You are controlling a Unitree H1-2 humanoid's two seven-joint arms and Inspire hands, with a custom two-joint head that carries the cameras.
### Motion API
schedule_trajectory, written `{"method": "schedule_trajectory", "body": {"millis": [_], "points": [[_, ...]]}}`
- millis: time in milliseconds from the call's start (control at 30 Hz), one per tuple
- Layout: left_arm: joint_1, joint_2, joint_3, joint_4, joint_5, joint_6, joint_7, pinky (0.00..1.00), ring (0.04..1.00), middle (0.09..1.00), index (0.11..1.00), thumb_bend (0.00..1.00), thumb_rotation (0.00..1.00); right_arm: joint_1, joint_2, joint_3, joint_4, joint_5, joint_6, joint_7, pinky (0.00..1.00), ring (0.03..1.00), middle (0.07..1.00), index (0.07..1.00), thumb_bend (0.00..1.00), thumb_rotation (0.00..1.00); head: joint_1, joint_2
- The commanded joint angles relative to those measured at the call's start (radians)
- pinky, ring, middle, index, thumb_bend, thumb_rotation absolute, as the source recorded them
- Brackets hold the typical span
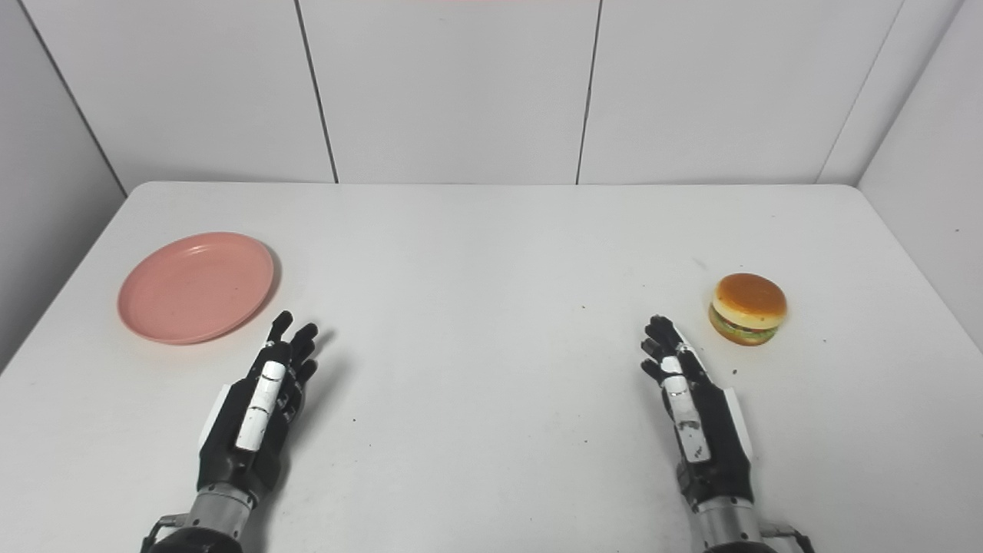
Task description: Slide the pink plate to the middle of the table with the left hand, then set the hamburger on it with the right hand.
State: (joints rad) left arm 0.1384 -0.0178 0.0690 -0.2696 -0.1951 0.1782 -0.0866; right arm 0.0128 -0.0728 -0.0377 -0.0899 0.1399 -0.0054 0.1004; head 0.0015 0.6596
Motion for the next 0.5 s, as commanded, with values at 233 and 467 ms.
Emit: {"method": "schedule_trajectory", "body": {"millis": [233, 467], "points": [[0.075, 0.028, -0.007, -0.032, -0.008, 0.006, -0.018, 1.00, 0.987, 0.936, 0.975, 0.76, 0.76, -0.016, 0.001, 0.006, 0.021, 0.011, 0.028, 0.005, 0.91, 0.902, 0.908, 0.886, 0.81, 0.88, -0.002, 0.002], [0.071, 0.029, -0.007, -0.026, -0.008, 0.010, -0.018, 1.00, 0.991, 0.939, 0.976, 0.76, 0.76, -0.021, 0.000, 0.010, 0.029, 0.005, 0.023, 0.005, 0.93, 0.912, 0.914, 0.889, 0.82, 0.87, -0.001, -0.001]]}}
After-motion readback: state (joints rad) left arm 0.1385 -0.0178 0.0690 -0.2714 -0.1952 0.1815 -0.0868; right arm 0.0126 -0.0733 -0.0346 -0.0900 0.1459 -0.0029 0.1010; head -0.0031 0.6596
